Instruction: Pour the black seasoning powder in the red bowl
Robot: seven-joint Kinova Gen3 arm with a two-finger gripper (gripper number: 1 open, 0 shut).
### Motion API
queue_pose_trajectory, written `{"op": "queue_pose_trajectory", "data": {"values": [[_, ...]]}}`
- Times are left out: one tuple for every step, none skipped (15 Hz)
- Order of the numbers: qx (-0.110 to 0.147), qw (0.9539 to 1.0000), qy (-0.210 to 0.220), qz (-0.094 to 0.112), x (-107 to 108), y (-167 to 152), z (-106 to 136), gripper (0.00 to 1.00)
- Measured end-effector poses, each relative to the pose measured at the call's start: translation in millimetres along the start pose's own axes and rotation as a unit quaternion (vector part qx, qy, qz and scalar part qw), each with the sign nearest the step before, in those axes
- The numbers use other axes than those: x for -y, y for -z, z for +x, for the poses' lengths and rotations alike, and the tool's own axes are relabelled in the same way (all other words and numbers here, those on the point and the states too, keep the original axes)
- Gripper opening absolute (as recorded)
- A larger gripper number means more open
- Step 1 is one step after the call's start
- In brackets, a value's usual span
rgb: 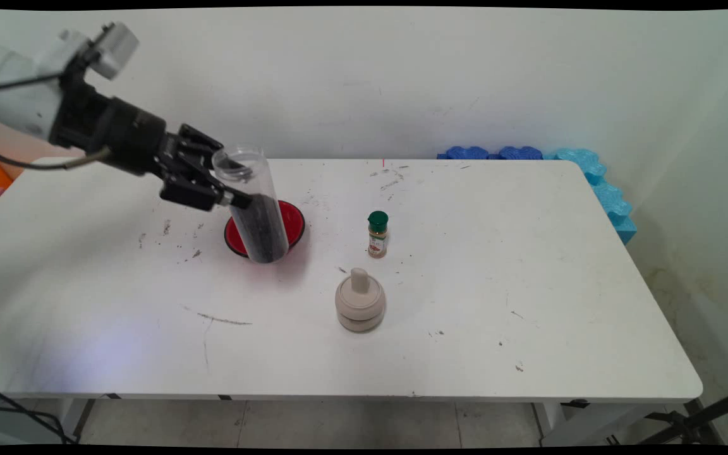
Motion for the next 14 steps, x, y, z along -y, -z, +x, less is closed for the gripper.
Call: {"op": "queue_pose_trajectory", "data": {"values": [[-0.002,1.0000,0.000,-0.002,1.3,7.2,5.0,0.00],[-0.003,1.0000,0.001,-0.005,2.3,13.8,9.2,0.00],[-0.004,1.0000,0.002,-0.007,3.3,18.6,12.6,0.00],[-0.004,1.0000,0.002,-0.008,3.8,21.5,14.6,0.00],[-0.004,0.9999,0.003,-0.010,4.6,25.8,17.2,0.00],[-0.004,0.9999,0.004,-0.010,5.1,28.3,18.9,0.00],[-0.004,0.9999,0.005,-0.011,5.9,31.6,21.2,0.00],[-0.004,0.9999,0.005,-0.011,6.4,33.9,22.6,0.00],[-0.003,0.9999,0.006,-0.012,7.2,36.7,24.5,0.00],[-0.003,0.9999,0.007,-0.012,7.6,38.5,25.6,0.00],[-0.002,0.9999,0.008,-0.012,8.1,41.0,26.9,0.00],[-0.002,0.9999,0.009,-0.012,8.5,42.5,27.8,0.00],[-0.001,0.9999,0.010,-0.013,9.1,44.1,28.7,0.00],[0.000,0.9998,0.011,-0.014,9.4,45.1,29.2,0.00]]}}
